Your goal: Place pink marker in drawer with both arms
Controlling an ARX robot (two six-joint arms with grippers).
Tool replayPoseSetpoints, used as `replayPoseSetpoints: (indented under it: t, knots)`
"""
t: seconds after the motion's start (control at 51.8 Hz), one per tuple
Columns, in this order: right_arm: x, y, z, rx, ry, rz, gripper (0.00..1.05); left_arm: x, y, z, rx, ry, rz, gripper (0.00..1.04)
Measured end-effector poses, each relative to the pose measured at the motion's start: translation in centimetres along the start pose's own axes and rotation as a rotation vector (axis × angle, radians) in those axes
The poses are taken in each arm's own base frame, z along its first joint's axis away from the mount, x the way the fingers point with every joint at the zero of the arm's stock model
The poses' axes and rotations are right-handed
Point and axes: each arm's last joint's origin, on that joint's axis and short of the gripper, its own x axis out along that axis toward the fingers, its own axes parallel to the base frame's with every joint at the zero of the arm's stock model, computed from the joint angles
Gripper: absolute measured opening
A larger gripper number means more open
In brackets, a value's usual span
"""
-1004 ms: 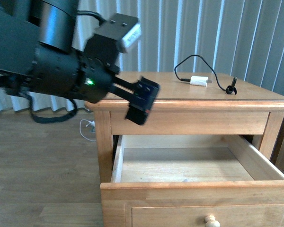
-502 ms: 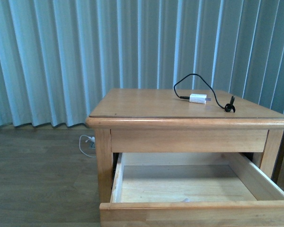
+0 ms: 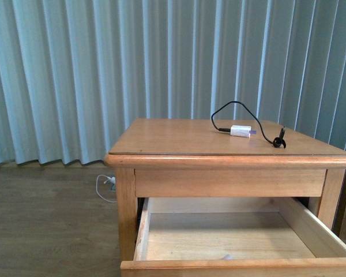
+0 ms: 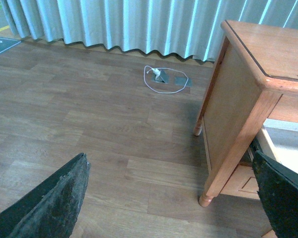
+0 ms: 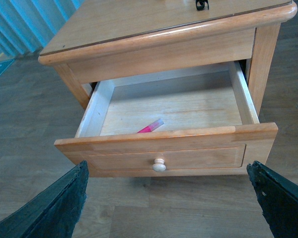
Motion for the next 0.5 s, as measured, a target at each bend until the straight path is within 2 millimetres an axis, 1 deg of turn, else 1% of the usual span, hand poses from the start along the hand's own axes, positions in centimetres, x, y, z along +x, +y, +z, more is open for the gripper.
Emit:
replayPoseSetpoints:
  t: [0.039,0.097,0.174,0.193,0.29,0.386,0.444,0.463,0.502]
  knots:
    - [0.0,0.0,0.0,0.0,0.0,0.0,0.96,-0.1,-0.1,-0.3,0.014,-0.031,-0.058,0.86]
    - [0.0,0.0,0.0,0.0,0.0,0.0,0.96,-0.4,-0.3,-0.9,0.03,-0.044,-0.099,0.75]
    - [0.0,0.0,0.0,0.0,0.0,0.0,0.96,-0.8,-0.5,-1.8,0.038,-0.043,-0.111,0.61]
    - [0.0,0.0,0.0,0.0,0.0,0.0,0.96,-0.8,-0.5,-1.9,0.039,-0.043,-0.111,0.59]
    - [0.0,0.0,0.0,0.0,0.0,0.0,0.96,-1.2,-1.0,-2.8,0.044,-0.044,-0.078,0.41]
    - [0.0,0.0,0.0,0.0,0.0,0.0,0.96,-1.6,-1.5,-3.4,0.048,-0.048,-0.115,0.23]
    - [0.0,0.0,0.0,0.0,0.0,0.0,0.96,-1.8,-1.5,-3.9,0.049,-0.049,-0.109,0.07]
    - [0.0,0.0,0.0,0.0,0.0,0.0,0.96,-1.9,-1.5,-4.0,0.048,-0.049,-0.108,0.04]
    - [0.0,0.0,0.0,0.0,0.0,0.0,0.96,-2.0,-1.4,-4.3,0.05,-0.048,-0.107,0.04]
